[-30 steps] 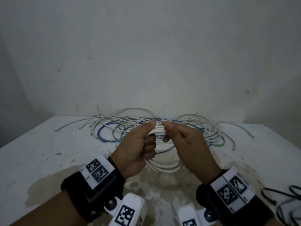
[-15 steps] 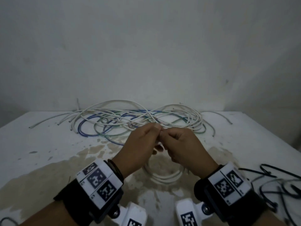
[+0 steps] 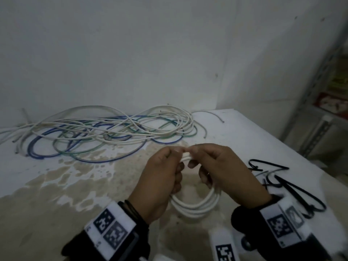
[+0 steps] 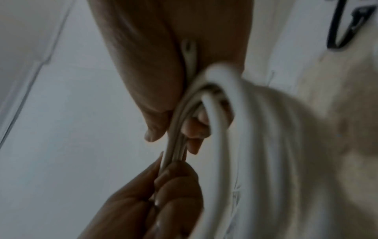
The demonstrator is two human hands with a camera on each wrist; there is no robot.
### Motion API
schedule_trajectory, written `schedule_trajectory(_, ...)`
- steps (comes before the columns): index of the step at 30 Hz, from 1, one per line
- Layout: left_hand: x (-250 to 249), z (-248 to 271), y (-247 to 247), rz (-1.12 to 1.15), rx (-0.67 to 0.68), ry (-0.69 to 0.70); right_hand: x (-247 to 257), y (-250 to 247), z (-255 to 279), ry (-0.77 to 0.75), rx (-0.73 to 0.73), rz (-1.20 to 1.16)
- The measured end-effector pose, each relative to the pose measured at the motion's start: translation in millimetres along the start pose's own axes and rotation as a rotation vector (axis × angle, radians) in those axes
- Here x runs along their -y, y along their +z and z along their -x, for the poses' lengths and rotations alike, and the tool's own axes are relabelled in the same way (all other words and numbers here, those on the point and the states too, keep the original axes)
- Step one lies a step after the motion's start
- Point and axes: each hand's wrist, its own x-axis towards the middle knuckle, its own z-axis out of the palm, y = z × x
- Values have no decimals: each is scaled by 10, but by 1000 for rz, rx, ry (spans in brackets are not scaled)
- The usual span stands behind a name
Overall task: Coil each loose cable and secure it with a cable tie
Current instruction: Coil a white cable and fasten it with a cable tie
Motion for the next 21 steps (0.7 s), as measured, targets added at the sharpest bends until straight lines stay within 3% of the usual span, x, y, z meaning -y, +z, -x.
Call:
schedule_trajectory(5, 138, -120, -84, -134, 5, -7, -297, 75, 34, -21, -125, 181)
schedule_trajectory(8, 192, -173, -183, -372, 29, 31, -385, 105, 43, -29, -54, 292)
schedule_trajectory(11, 249, -162, -209, -233, 98, -54, -405, 130, 24, -27, 4, 277)
schedule_trajectory(15, 351, -174, -186, -64, 98, -106, -482, 113, -45, 0, -72, 257)
schedule_trajectory(21, 458, -245, -182, -45, -16, -68, -414, 95, -90, 101, 5, 249)
